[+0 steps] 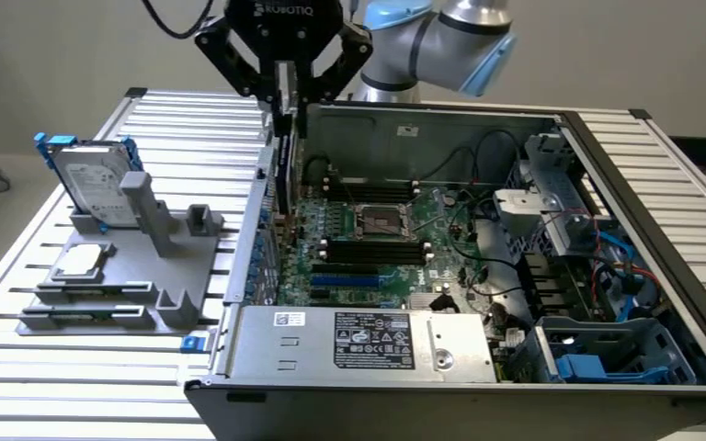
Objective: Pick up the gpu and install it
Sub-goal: 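Pick up the gpu and move the gpu toward the slot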
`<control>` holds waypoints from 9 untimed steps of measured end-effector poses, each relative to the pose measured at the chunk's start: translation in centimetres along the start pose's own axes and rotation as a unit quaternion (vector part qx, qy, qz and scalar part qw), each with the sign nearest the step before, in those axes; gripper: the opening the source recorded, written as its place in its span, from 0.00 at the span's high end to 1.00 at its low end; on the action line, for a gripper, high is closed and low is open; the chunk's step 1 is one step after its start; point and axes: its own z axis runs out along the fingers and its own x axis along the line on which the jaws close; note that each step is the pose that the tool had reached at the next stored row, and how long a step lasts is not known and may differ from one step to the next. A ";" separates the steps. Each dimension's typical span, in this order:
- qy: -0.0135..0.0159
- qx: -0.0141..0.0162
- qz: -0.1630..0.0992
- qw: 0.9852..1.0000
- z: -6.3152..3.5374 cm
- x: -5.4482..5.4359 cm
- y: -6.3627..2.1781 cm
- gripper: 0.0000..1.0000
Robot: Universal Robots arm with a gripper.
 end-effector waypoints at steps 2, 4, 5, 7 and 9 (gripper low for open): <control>0.000 0.000 0.000 1.000 0.29 -0.9 -0.17 0.73; 0.000 0.000 0.000 1.000 0.61 -1.8 -0.32 0.73; 0.000 0.000 0.000 1.000 0.78 -2.3 -0.39 0.73; 0.000 0.000 0.000 1.000 1.13 -3.2 -0.47 0.73; 0.000 0.001 0.000 1.000 1.47 -4.1 -0.52 0.73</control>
